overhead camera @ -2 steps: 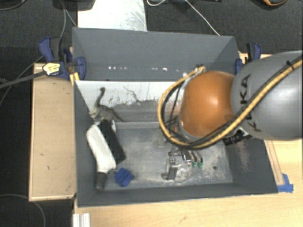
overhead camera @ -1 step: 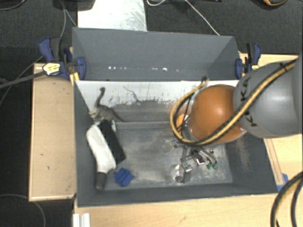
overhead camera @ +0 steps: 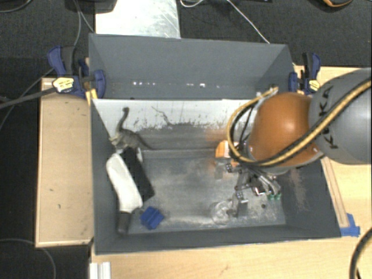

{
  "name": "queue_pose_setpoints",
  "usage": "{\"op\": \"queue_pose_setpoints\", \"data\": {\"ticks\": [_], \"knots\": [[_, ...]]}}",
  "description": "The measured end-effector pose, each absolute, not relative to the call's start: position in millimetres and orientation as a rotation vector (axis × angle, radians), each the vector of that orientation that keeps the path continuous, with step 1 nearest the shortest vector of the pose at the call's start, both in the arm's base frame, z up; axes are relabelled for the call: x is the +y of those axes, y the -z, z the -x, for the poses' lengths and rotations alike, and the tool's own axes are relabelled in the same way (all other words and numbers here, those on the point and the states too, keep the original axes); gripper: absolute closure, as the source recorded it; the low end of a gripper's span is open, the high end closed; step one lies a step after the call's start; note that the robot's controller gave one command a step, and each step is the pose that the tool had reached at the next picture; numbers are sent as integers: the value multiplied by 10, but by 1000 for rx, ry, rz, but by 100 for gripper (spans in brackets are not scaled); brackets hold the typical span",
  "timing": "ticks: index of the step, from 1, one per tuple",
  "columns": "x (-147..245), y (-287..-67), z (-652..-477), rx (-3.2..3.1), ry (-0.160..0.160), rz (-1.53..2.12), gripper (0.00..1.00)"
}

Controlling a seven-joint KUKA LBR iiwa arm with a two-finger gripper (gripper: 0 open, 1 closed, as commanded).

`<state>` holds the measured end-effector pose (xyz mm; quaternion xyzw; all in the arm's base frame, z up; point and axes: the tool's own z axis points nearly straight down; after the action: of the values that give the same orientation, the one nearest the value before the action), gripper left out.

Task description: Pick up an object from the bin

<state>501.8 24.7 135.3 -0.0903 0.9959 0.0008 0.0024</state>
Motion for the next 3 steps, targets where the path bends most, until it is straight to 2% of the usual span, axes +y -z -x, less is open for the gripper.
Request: {"op": "queue_pose_setpoints", "data": {"ticks": [1, 2, 3], "knots": [[183, -1029, -4937, 3091, -2, 571, 0], [54, -696, -5031, 3051, -3, 748, 0], [292, -731, -4988, 3032, -2, 811, 100]]}}
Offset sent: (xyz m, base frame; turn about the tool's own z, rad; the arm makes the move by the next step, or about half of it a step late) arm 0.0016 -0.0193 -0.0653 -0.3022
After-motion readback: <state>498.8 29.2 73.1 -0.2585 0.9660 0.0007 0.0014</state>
